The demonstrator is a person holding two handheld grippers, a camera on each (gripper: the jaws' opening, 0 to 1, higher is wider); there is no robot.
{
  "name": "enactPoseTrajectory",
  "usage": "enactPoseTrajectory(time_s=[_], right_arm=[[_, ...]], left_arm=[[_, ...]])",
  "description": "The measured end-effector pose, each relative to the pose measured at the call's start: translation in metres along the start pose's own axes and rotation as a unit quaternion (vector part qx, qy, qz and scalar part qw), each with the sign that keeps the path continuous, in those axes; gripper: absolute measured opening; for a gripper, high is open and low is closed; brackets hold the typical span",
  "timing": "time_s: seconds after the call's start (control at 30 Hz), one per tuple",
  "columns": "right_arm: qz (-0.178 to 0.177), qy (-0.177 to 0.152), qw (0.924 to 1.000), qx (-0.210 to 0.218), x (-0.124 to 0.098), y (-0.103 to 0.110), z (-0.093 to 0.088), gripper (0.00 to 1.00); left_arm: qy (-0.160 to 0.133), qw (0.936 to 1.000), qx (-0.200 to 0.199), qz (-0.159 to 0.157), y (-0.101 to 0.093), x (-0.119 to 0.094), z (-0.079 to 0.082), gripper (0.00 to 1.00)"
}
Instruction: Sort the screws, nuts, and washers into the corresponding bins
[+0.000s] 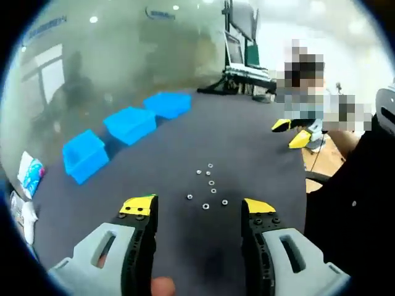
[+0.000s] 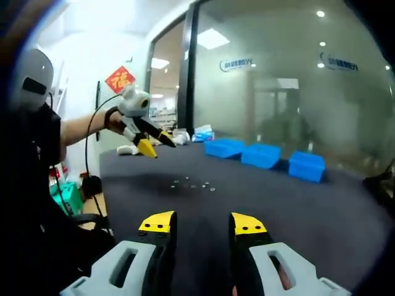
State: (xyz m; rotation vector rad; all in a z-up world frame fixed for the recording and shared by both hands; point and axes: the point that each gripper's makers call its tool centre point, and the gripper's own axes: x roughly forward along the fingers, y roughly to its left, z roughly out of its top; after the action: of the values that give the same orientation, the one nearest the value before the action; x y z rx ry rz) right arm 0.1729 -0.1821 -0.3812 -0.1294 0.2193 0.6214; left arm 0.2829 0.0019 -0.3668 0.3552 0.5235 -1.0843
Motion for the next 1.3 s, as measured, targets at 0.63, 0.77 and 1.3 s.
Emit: enactPoseTrajectory(time_s=[0.63,0.77,1.3], right_arm=[[0.005,-0.019,0.9997,0.011,-0.001,0.004,0.006,0.27],[0.004,-0.022,0.9997,0.012,-0.002,0.003,0.008,0.27],[-0.001,-0.020,0.9998,0.000,-0.003,-0.001,0.005,0.27]], left_arm=[[0.037,0.9989,0.024,-0.018,-0.009,0.035,0.002,0.46],[0.030,0.9991,0.017,-0.025,-0.012,0.035,0.002,0.46],[0.070,0.9950,0.066,-0.024,-0.016,0.049,-0.011,0.46]])
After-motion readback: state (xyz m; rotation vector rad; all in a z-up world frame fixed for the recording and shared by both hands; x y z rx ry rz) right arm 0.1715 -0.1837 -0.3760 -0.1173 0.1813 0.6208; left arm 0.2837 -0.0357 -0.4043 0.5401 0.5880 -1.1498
